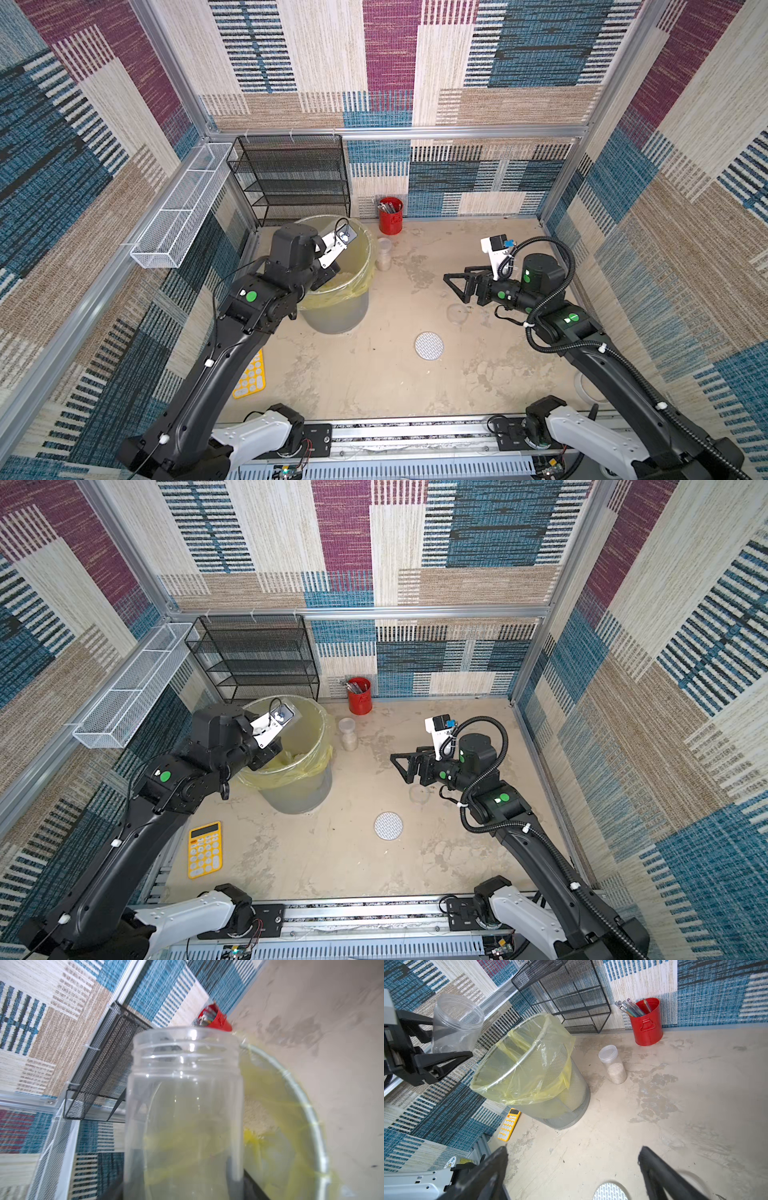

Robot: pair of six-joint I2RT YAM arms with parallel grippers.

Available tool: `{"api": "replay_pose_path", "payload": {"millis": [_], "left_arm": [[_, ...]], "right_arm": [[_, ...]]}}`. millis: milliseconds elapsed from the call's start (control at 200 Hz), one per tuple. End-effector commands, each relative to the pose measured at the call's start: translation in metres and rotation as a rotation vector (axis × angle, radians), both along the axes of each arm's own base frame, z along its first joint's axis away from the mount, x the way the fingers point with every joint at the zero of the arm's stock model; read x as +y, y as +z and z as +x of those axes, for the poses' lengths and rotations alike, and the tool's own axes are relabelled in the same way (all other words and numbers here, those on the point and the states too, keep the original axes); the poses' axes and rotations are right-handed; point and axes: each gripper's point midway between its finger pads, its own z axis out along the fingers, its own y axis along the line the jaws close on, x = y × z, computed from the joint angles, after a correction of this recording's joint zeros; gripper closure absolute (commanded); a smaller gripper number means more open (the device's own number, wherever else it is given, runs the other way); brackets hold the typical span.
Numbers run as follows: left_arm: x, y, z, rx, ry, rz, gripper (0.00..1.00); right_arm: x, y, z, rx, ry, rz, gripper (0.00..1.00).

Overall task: Empty moldy rice from jars
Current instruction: Pour the moldy rice from the jar into the trash bin, then place the jar at the center of the board.

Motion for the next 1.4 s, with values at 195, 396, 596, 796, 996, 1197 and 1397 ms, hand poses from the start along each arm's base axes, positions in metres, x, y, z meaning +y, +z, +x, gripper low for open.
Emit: {"api": "replay_pose_path", "payload": {"millis": [195,396,596,796,996,1197,1397], "left_arm": [[-0.057,0.044,-0.032,-0.069,-0.264,-0.463,1.0],[-0.078,0.032,-0.04,-0.047,-0.352,-0.593,1.0],[-0.1,0.006,-0.043,-0.004,-0.416,-0.638,1.0],[-0.121,-0.017,-0.045,0.032,-0.46,-0.636,1.0],[-0.145,-0.03,-0.047,0.049,-0.507,-0.657,1.0],[-0.159,-0.039,-0.045,0.046,-0.521,-0.665,1.0],[-0.168,-0.047,-0.043,0.057,-0.529,-0.676,1.0]], "right_arm": [[0.005,0.026,-0.012,0.035,0.06,-0.005,0.01],[0.021,0.059,-0.023,-0.009,0.2,0.013,0.0],[0.03,0.098,-0.022,-0.085,0.264,0.004,0.03],[0.043,0.118,-0.017,-0.113,0.324,-0.006,0.06],[0.061,0.121,-0.009,-0.062,0.382,-0.044,0.12],[0.077,0.112,-0.013,-0.037,0.426,-0.077,0.16],[0.088,0.098,-0.011,-0.005,0.464,-0.106,0.24]]}}
